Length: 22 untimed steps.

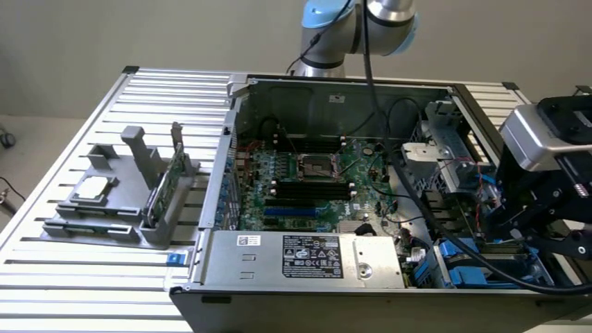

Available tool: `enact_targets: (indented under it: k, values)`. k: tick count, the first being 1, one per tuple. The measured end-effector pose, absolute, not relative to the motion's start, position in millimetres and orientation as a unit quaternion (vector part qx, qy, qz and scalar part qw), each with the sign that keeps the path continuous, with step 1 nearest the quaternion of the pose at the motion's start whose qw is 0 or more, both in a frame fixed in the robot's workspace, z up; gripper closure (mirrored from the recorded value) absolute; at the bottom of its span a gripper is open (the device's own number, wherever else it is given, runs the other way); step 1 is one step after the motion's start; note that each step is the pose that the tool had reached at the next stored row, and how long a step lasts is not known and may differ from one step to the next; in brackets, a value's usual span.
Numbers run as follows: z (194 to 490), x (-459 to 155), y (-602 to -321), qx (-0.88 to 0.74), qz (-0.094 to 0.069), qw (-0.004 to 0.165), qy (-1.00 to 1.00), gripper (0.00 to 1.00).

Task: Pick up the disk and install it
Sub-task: 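Insert the disk into the insertion slot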

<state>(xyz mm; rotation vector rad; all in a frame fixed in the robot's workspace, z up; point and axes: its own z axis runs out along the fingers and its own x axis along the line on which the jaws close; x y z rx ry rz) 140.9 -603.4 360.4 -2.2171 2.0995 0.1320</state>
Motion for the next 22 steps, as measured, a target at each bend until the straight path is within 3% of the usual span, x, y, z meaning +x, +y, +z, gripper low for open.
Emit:
enact_targets:
  k: [22]
  values:
    - [332, 141, -604, -0.726, 0.042, 0.052, 0.685, 0.75]
